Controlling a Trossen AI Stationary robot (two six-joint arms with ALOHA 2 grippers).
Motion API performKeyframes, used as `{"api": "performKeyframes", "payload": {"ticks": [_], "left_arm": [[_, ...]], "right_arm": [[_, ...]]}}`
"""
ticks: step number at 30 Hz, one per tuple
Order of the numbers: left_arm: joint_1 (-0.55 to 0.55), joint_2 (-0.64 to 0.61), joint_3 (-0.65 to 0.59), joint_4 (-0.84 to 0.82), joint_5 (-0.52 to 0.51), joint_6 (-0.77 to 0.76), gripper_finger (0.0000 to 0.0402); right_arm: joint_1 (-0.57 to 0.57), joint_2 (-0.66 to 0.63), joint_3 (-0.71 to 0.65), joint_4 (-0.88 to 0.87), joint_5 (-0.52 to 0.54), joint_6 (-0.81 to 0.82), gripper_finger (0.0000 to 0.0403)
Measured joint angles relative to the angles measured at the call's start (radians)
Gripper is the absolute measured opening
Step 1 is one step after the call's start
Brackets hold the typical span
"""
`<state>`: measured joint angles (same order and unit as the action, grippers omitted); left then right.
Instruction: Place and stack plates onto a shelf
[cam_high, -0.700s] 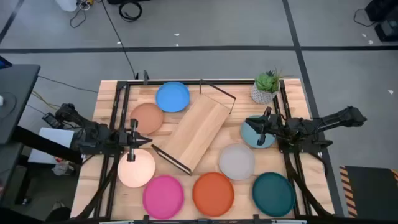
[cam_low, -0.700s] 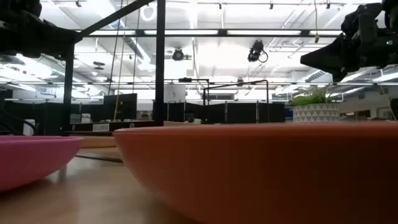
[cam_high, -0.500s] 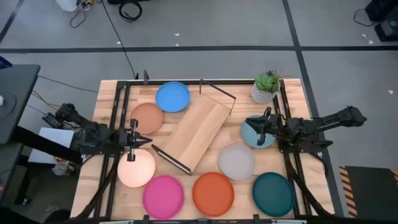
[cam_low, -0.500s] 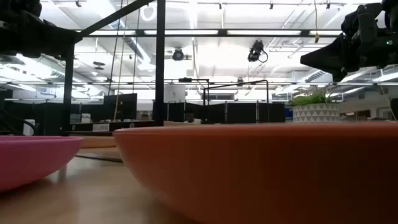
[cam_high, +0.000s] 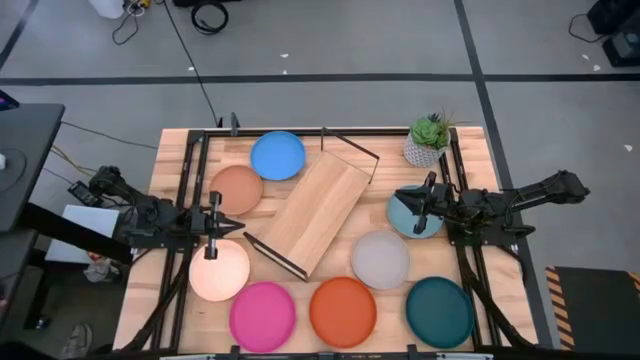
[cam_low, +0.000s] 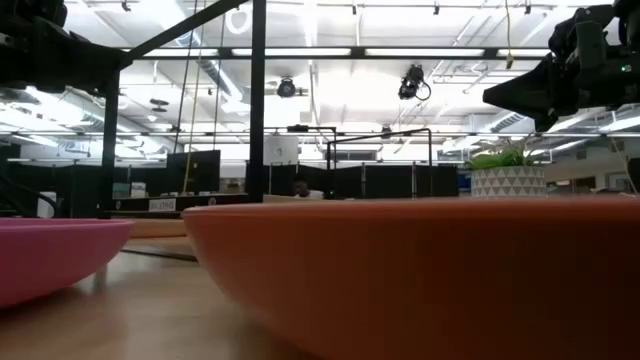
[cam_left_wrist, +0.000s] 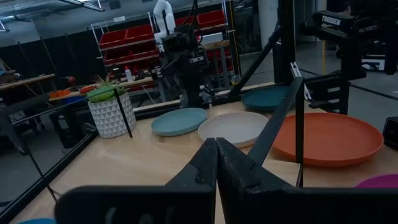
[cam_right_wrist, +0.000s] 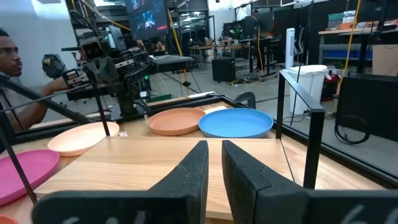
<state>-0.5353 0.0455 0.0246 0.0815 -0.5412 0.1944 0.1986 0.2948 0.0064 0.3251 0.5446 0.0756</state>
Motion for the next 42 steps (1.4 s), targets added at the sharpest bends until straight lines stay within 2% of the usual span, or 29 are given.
{"api": "performKeyframes", "payload": {"ticks": [38,40,42], "left_arm": [[0.000,0.000,0.000,0.001,0.000,0.000,0.0007],[0.000,0.000,0.000,0.011,0.010,-0.048,0.0007],[0.000,0.000,0.001,0.017,0.034,-0.191,0.0007]], "right_arm": [[0.000,0.000,0.000,0.000,0.000,0.000,0.0053],[0.000,0.000,0.000,0.000,0.000,0.000,0.0053],[0.000,0.000,0.000,0.000,0.000,0.000,0.0053]]}}
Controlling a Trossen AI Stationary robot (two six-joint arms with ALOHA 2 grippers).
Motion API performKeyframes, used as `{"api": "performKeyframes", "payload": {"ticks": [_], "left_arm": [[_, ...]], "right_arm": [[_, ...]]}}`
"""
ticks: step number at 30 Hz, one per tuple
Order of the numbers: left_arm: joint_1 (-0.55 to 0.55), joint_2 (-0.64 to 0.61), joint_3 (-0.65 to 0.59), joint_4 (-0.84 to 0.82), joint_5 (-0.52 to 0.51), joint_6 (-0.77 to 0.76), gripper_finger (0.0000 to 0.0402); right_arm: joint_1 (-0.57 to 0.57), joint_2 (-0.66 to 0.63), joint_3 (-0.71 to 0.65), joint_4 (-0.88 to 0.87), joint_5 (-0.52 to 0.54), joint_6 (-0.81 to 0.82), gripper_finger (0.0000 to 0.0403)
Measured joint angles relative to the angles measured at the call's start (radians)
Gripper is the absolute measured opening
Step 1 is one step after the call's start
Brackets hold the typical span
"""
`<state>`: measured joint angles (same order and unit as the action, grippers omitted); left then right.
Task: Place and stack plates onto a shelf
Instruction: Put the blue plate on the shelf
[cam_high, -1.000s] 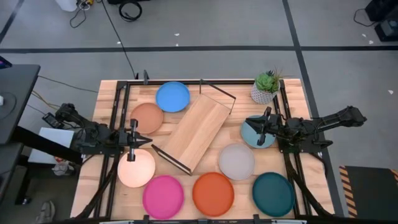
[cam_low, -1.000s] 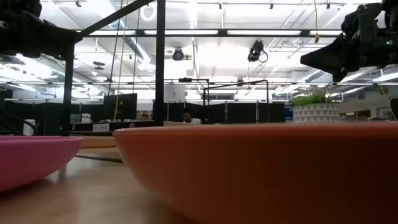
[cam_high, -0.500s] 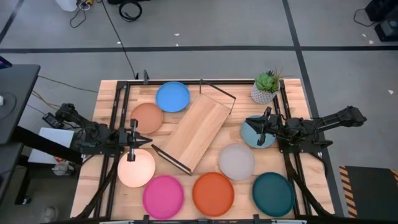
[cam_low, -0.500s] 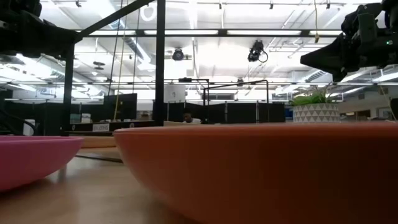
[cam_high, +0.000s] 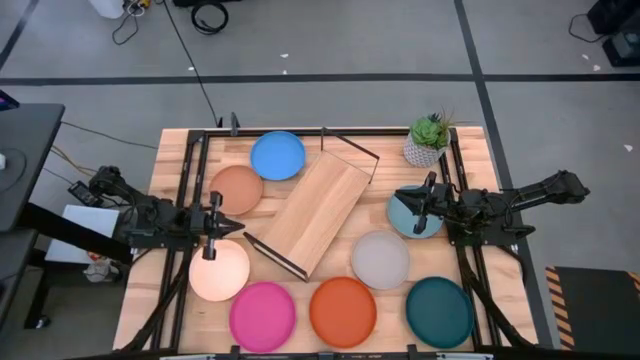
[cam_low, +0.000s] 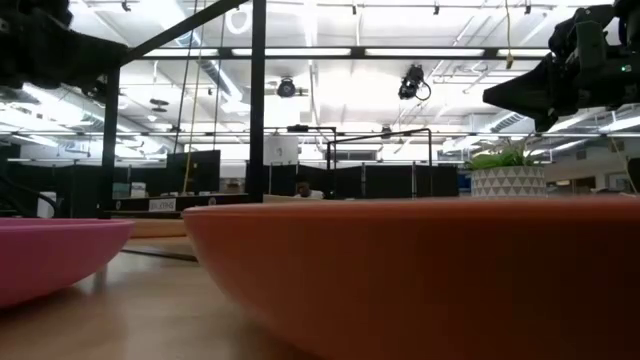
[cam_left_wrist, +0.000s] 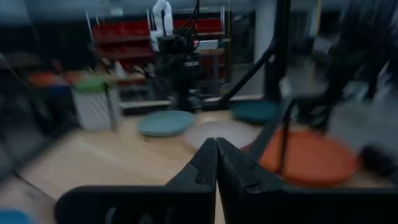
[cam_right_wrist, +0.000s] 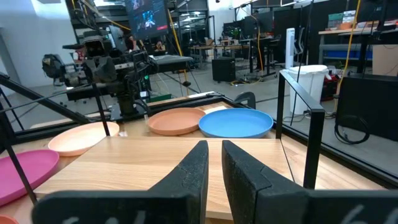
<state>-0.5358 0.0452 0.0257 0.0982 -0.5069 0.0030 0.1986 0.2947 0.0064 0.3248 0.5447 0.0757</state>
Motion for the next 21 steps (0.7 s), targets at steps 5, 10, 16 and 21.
{"api": "performKeyframes", "payload": {"ticks": [5,10,16,21], "left_arm": [[0.002,0.000,0.000,0.088,0.007,-0.129,0.0007],[0.003,0.000,0.000,0.213,0.007,-0.140,0.0007],[0.003,0.000,0.000,0.275,0.005,-0.205,0.0007],[0.003,0.001,0.002,0.300,0.015,-0.113,0.0007]], "right_arm": [[0.000,0.000,0.000,0.001,0.000,0.000,0.0053],[0.000,0.000,0.000,0.002,0.000,-0.015,0.0053],[0.000,0.000,0.000,0.002,0.008,-0.124,0.0053],[0.000,0.000,0.000,0.003,0.009,-0.125,0.0053]]}}
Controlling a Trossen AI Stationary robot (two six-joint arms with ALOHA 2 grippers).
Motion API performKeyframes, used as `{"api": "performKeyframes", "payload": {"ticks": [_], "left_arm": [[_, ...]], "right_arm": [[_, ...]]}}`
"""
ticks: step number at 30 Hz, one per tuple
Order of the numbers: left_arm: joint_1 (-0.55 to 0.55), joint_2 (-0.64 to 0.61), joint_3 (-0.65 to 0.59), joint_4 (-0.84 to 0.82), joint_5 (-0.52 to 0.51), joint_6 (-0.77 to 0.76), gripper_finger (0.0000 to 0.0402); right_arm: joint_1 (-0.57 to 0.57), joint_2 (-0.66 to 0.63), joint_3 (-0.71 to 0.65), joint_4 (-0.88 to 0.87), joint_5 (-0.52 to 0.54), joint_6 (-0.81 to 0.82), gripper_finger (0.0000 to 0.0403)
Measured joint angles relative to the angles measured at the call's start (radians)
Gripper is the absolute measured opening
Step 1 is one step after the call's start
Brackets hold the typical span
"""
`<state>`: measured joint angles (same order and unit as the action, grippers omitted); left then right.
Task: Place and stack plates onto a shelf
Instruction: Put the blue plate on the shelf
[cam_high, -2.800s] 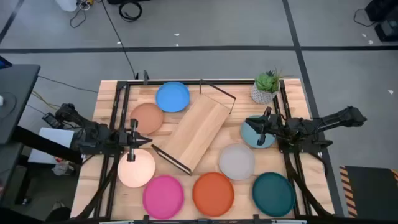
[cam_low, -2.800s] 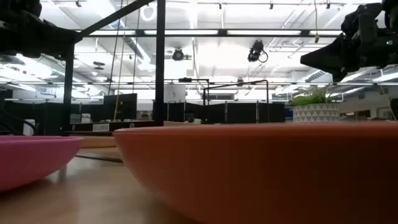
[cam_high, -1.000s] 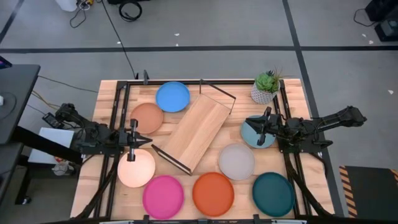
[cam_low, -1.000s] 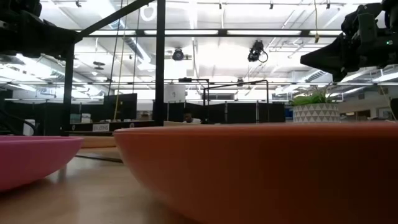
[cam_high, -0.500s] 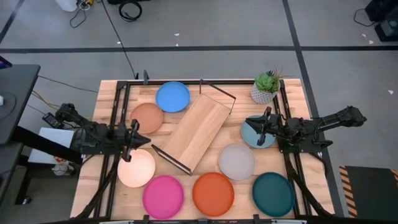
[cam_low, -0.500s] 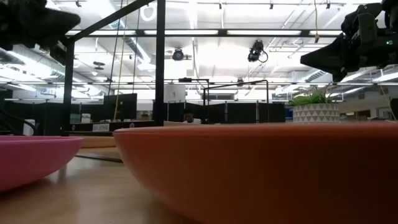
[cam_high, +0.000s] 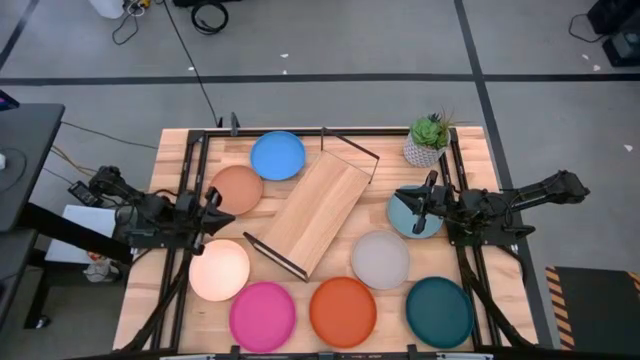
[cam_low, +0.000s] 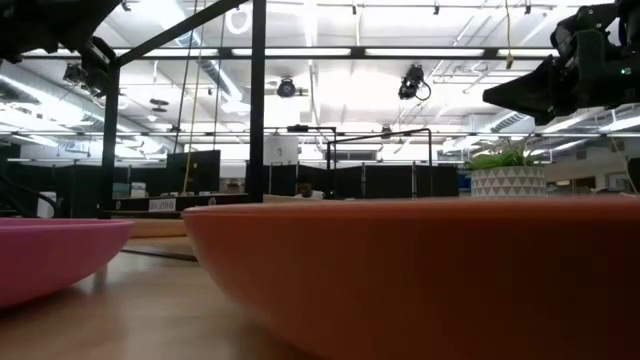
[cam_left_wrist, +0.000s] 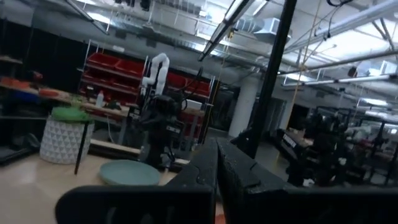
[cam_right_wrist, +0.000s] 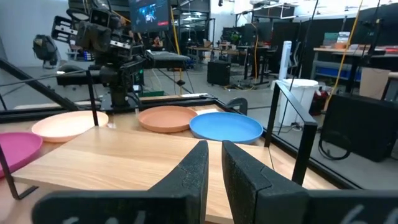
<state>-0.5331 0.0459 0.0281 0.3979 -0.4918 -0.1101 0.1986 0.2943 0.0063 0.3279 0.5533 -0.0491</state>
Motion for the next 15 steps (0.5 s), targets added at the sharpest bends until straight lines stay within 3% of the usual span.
{"api": "performKeyframes", "payload": {"ticks": [7,15], "left_arm": [[0.072,0.109,0.078,-0.007,-0.075,-0.016,0.0007],[0.293,0.372,0.191,-0.013,-0.078,-0.104,0.0007]], "right_arm": [[0.000,0.000,0.000,0.010,-0.014,0.097,0.0053],[-0.020,0.005,0.000,0.061,0.006,0.202,0.0053]]}}
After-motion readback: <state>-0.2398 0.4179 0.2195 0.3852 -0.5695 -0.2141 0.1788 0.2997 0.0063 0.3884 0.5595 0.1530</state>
